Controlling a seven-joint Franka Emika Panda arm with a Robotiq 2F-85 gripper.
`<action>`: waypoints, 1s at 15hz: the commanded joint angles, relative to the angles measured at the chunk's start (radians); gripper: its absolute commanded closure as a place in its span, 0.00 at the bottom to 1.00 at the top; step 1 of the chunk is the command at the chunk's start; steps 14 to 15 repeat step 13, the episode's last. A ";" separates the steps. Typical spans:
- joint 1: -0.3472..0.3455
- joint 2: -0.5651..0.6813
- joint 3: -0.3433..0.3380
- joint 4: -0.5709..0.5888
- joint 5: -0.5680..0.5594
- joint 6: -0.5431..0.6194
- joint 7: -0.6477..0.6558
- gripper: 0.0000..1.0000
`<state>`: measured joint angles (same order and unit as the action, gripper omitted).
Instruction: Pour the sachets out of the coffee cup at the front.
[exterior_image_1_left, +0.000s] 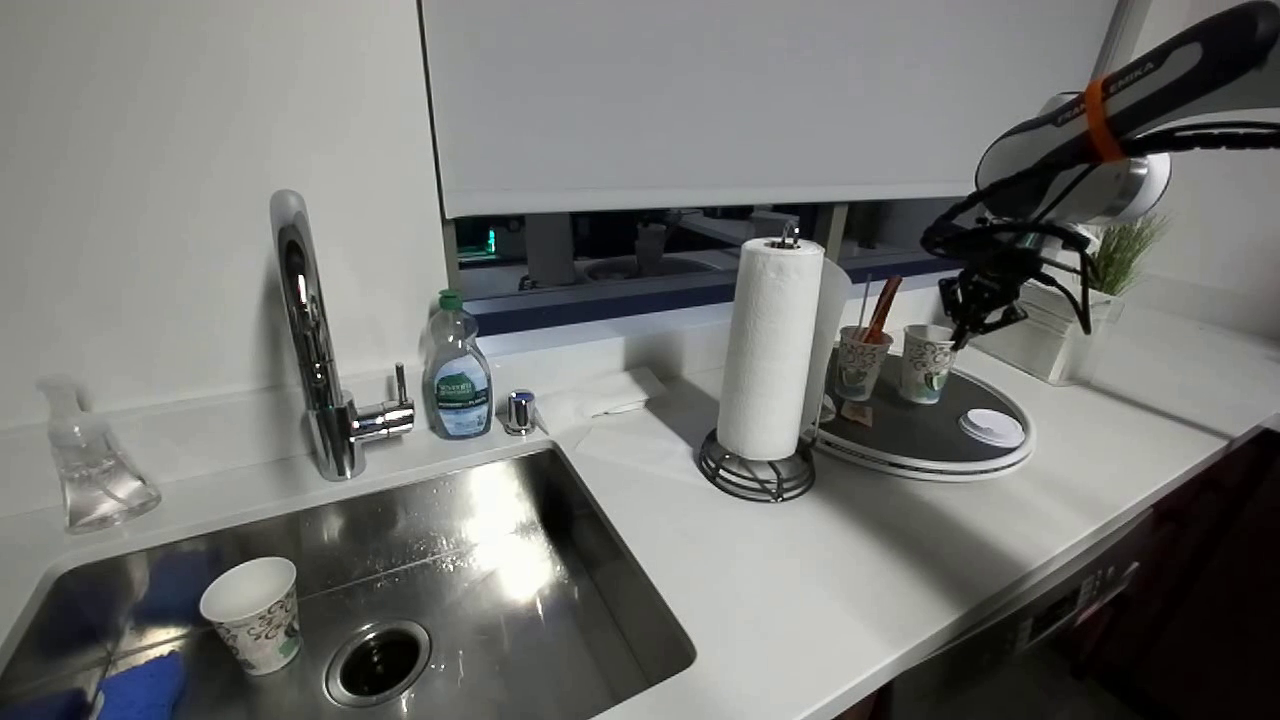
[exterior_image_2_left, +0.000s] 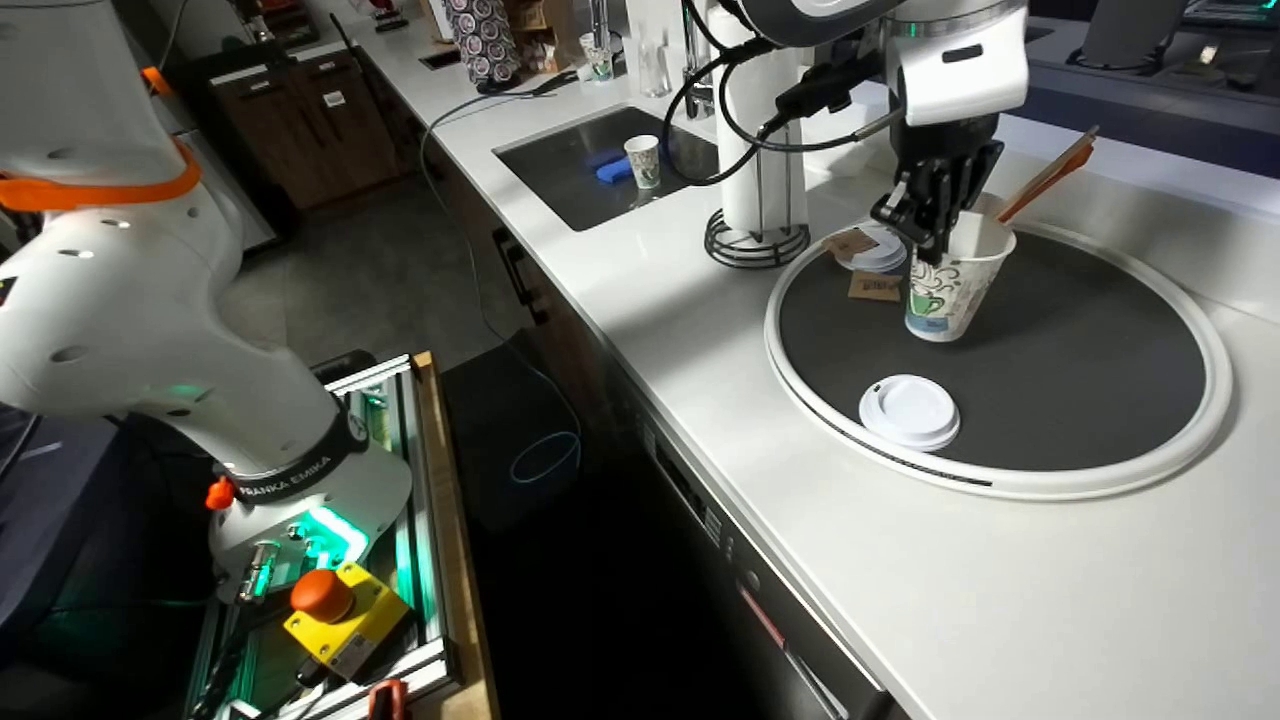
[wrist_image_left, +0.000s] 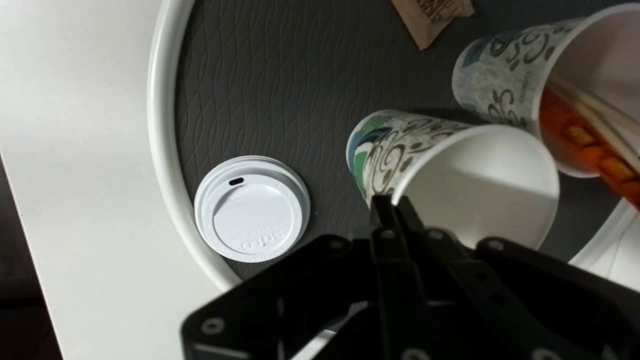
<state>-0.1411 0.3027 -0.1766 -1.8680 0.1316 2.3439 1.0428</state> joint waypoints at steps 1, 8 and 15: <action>0.029 0.011 -0.035 0.001 -0.051 -0.042 0.092 0.99; 0.052 -0.022 -0.045 -0.010 -0.141 -0.090 0.152 0.42; 0.055 -0.054 -0.042 0.000 -0.233 -0.080 0.174 0.29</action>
